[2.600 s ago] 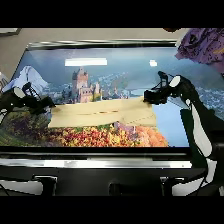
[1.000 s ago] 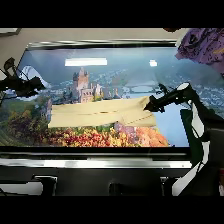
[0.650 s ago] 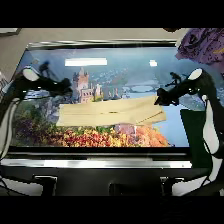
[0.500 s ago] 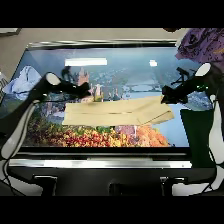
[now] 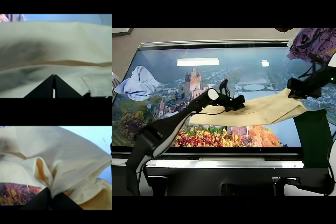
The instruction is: Fold the clothes and pants, and hang the long-sleeved shirts on hangers.
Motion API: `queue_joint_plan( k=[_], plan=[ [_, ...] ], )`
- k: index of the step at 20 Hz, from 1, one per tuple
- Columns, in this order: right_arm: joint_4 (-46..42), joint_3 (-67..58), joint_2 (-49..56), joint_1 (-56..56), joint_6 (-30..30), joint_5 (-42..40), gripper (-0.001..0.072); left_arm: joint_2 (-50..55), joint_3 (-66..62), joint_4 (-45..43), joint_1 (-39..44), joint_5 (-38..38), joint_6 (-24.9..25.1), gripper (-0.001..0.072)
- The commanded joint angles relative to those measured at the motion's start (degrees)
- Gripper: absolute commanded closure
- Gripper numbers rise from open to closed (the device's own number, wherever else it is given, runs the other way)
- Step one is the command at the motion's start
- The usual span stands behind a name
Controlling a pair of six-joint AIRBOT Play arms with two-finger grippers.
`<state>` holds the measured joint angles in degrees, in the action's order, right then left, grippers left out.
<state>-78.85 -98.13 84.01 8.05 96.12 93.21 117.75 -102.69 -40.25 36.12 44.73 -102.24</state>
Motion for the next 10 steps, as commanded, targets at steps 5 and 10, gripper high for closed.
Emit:
queue_joint_plan(
  k=[5, 10],
  plan=[
    [-1.4, -9.9, -0.5, 0.0, 1.7, 5.8, 0.0684, 9.5, -11.6, 1.7, 6.0, -0.9, -6.4, 0.0696],
    [-2.5, -11.3, -0.5, 0.0, 1.9, 6.8, 0.0684, 10.2, -12.1, 3.8, 4.2, -0.1, -5.6, 0.0696]
  ],
)
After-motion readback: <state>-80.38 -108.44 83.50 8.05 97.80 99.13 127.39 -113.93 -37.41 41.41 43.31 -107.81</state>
